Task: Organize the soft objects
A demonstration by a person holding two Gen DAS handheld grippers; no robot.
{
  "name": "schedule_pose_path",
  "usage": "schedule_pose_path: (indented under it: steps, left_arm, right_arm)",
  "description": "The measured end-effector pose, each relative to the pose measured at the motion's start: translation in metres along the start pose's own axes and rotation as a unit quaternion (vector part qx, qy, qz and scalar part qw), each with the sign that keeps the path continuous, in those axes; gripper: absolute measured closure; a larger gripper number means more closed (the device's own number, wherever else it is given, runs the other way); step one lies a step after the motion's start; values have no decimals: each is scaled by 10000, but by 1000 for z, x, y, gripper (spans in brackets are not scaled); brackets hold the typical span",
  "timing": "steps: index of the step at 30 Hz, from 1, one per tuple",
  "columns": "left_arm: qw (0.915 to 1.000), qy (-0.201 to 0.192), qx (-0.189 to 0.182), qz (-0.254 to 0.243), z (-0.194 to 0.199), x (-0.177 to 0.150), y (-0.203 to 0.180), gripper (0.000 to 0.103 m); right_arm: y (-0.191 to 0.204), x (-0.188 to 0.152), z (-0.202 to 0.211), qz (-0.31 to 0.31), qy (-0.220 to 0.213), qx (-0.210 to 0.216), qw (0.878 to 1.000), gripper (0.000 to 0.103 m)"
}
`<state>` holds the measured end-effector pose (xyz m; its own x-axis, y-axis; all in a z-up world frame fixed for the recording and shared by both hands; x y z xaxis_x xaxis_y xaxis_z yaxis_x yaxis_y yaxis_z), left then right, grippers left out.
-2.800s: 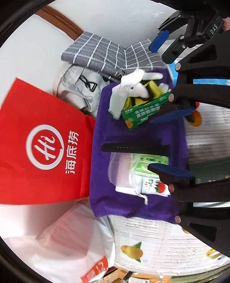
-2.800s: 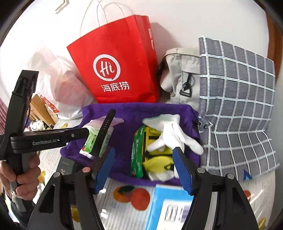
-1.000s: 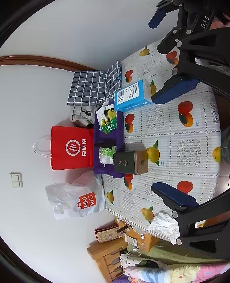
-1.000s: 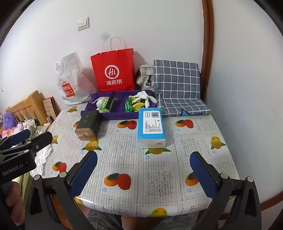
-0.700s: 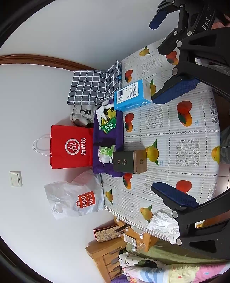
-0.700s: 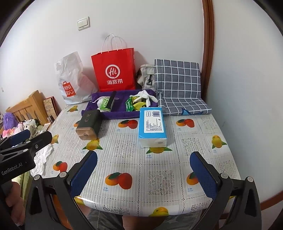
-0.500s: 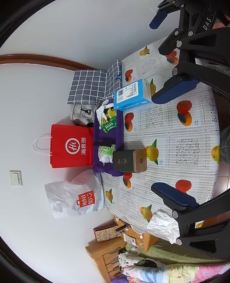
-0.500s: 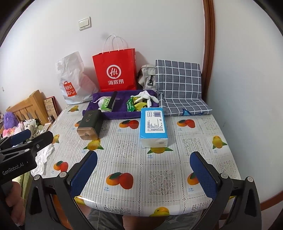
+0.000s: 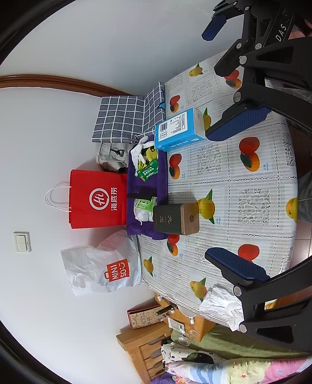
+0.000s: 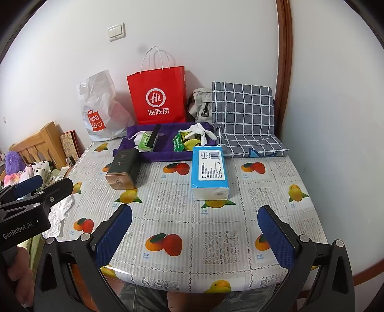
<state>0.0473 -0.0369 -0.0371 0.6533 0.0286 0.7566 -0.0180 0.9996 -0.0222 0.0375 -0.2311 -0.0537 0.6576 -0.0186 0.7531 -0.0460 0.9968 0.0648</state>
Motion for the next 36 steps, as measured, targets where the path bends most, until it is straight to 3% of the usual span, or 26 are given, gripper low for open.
schedule_pose_path:
  steps: [36]
  left_arm:
    - [10000, 20, -17, 1, 2, -2, -2, 13]
  right_arm:
    - [-1, 4, 4, -9, -74, 2, 10000, 0]
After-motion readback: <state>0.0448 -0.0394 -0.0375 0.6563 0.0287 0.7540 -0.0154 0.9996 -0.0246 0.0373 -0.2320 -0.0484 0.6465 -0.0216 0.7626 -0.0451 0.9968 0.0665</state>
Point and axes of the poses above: each gripper's, at about its wrist camera, not at the fingertips, and z roughly against the way its jaws point, y to its left, x to its top, the point moved 3 cm from there along -z, roughly the way its jaws point, and after that the axes turned 1 degree about -x, right-handed, at the moved point
